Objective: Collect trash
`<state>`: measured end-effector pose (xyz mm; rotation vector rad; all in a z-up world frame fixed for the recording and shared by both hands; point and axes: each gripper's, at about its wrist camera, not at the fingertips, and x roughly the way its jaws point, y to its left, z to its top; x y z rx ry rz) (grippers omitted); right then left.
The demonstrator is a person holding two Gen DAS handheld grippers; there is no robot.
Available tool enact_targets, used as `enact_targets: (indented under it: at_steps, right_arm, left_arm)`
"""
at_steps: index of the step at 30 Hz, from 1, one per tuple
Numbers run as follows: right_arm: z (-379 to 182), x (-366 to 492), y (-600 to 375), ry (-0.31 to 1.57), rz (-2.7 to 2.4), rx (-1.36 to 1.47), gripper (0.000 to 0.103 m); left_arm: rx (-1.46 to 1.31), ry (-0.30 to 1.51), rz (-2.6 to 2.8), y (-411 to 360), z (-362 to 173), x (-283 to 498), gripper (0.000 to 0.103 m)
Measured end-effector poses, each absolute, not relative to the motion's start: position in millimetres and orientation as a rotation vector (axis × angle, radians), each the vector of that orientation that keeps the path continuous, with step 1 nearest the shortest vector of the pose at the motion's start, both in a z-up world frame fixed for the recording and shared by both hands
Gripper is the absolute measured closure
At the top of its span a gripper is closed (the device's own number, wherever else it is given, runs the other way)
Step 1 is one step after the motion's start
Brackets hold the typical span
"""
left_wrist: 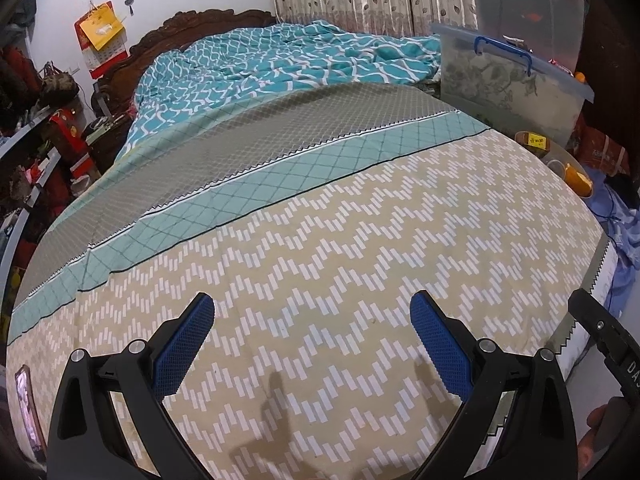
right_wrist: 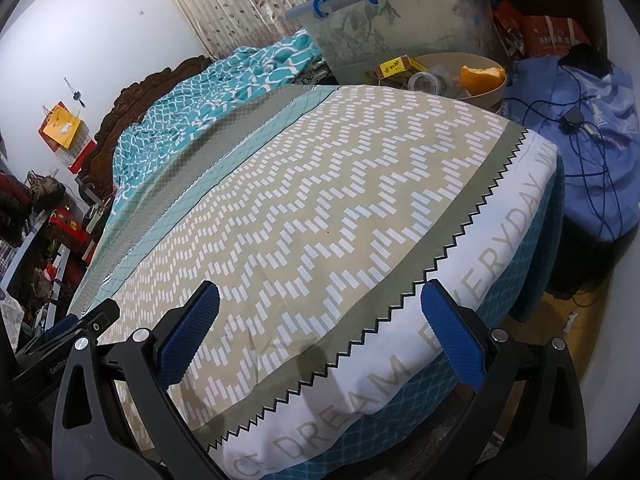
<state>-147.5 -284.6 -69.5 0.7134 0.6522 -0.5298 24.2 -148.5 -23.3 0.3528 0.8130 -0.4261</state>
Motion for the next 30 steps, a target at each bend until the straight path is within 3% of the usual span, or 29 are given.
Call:
enact_targets:
  at_steps: [30]
  right_arm:
    - [-68.9,-145.5,-277.4,0.658,-0.526,0.716,0.003]
  left_arm:
    - [0.355,0.844,-0.421,-147.2,-29.3,28.2,0.009]
